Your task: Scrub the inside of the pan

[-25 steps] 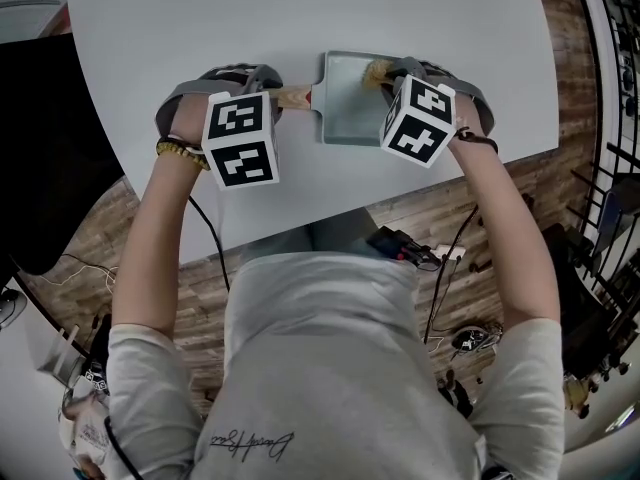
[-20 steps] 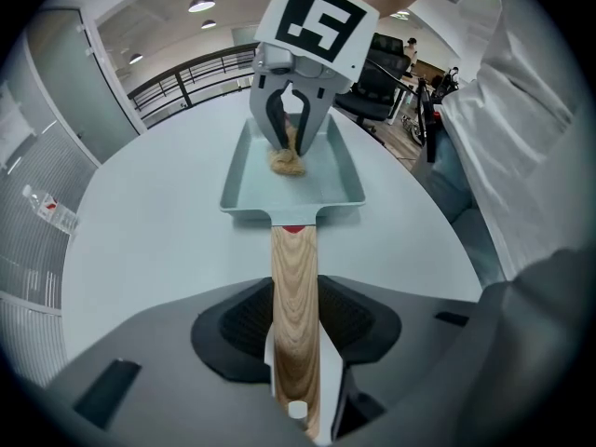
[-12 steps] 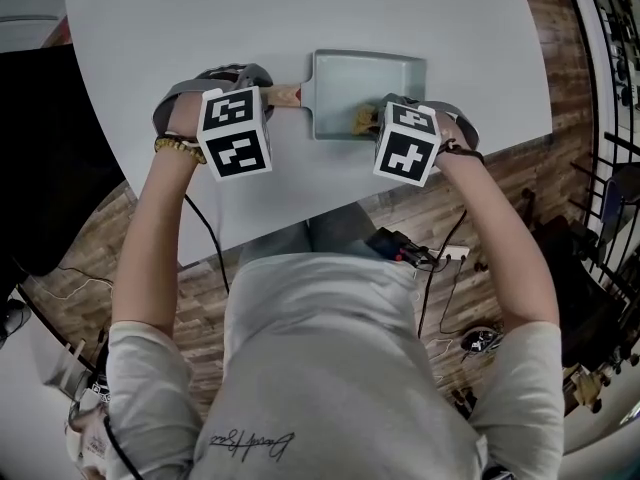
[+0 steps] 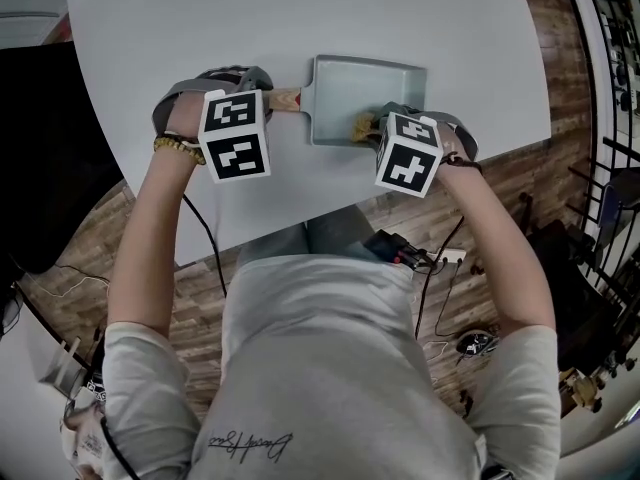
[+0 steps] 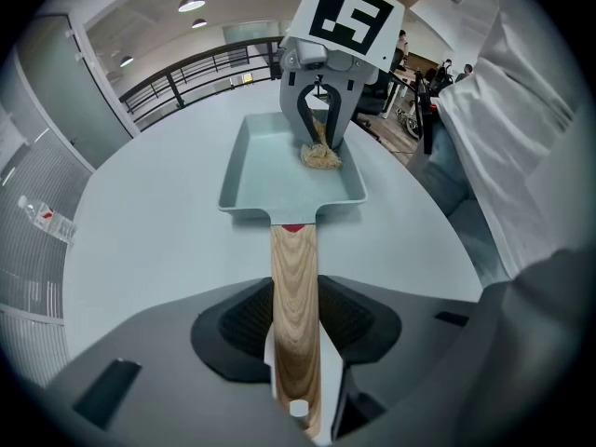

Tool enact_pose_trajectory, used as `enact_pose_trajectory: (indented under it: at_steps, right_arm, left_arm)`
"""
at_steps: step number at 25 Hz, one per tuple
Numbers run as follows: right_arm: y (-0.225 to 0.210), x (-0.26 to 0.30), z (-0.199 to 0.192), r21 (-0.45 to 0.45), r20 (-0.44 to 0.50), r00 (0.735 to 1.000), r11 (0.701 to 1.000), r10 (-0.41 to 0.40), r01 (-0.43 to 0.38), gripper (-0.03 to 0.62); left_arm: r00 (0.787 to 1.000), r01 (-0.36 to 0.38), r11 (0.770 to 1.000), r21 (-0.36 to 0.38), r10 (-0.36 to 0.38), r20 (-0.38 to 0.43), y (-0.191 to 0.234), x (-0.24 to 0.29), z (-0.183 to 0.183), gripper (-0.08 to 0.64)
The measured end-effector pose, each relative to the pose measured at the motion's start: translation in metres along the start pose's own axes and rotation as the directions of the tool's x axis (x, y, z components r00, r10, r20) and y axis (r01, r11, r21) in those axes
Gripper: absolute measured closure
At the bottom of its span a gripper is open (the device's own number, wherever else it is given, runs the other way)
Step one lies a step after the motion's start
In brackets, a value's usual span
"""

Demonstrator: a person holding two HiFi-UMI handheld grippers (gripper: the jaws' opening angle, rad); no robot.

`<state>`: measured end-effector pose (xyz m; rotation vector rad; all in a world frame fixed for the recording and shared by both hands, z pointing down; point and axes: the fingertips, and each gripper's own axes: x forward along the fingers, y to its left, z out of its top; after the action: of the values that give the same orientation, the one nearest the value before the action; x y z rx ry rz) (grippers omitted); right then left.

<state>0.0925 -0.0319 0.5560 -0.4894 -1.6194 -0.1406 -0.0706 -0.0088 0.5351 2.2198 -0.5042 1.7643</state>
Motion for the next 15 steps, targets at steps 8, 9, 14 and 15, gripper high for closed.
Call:
enact_pose_trajectory:
  at_steps: [8,9,14,15]
  right_arm:
    - [-0.060,-0.009,-0.009,0.005,-0.027,0.992,0.992,-0.126,0.126,0.523]
    - [-0.069,-0.011,-0.009,-0.003,-0.036,0.989,0.989,-0.145,0.145,0.523]
    - [-0.091,-0.016,-0.013,-0.035,-0.065,0.977,0.979,-0.204,0.202,0.523]
    - [-0.093,-0.017,-0.013,-0.031,-0.058,0.976,0.977,-0.212,0.210,0.523]
  left_arm:
    - [1.000,0.016,0.999,0.030,-0.015,-0.013,-0.008,-0.002,-0.003,0.405]
    - [1.000,0.015,0.999,0.030,-0.015,-0.012,-0.008,-0.002,-0.003,0.405]
    - [1.000,0.005,1.000,0.025,-0.005,-0.002,-0.007,-0.003,-0.001,0.405]
    - [1.000,0.002,1.000,0.024,-0.002,-0.003,-0.007,-0.003,-0.001,0.405]
